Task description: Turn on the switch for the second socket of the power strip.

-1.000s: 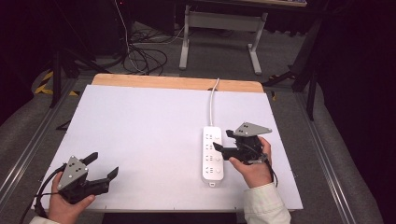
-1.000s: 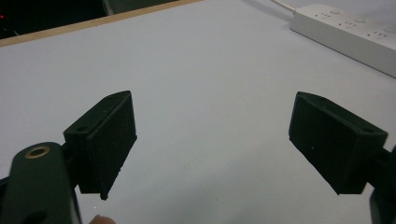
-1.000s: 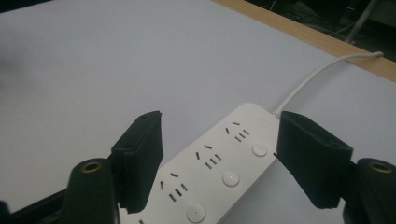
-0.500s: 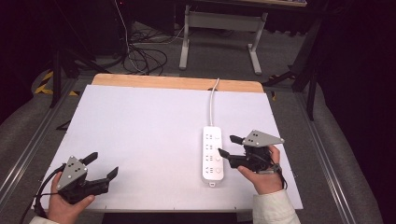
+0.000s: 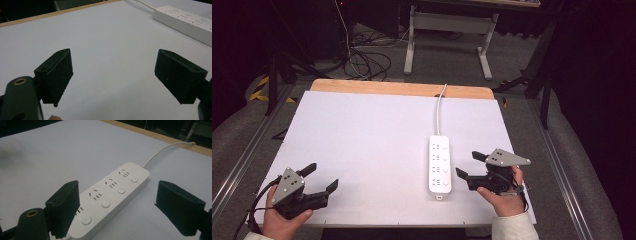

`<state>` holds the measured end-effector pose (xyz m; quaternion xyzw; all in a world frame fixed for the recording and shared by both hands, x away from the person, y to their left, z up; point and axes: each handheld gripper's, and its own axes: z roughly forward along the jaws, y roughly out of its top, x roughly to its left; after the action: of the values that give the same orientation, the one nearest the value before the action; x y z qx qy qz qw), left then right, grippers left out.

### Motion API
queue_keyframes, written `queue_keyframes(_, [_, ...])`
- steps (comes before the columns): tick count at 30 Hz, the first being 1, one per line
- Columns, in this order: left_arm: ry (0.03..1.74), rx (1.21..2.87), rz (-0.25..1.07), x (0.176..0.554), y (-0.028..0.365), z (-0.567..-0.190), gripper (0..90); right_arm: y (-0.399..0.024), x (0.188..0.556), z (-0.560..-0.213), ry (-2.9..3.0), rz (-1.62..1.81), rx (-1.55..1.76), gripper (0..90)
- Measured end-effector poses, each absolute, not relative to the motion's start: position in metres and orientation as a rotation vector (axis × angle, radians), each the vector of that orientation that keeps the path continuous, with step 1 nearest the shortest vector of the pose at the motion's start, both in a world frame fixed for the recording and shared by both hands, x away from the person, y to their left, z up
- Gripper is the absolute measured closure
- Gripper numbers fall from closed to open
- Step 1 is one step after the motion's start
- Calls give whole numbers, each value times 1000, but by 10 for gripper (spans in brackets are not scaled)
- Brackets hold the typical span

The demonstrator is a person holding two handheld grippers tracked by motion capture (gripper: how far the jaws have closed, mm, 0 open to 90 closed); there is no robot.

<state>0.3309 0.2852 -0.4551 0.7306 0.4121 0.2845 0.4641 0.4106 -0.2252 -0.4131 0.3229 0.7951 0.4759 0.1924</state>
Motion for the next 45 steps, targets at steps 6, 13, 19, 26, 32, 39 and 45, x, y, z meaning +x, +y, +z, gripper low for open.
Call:
queue_keyframes(6, [1001, 1798, 699, 330, 285, -454, 156, -236, 409, -423, 2240, 1372, 938, 125])
queue_keyframes(13, [997, 1798, 695, 329, 284, -454, 155, -251, 406, -438, 2248, 1363, 931, 88])
queue_keyframes(19, [993, 1797, 691, 328, 284, -454, 154, -260, 405, -452, 2256, 1343, 939, 78])
queue_keyframes(26, [1001, 1794, 681, 327, 287, -455, 155, -267, 403, -468, 2274, 1288, 953, 69])
queue_keyframes(32, [996, 1806, 679, 327, 286, -457, 155, -273, 400, -480, 2275, 1281, 982, 69])
queue_keyframes(39, [1007, 1811, 673, 325, 289, -459, 157, -277, 397, -487, 2298, 1238, 990, 69])
queue_keyframes(45, [1020, 1811, 662, 326, 290, -461, 156, -280, 396, -483, 2261, 1249, 979, 69])
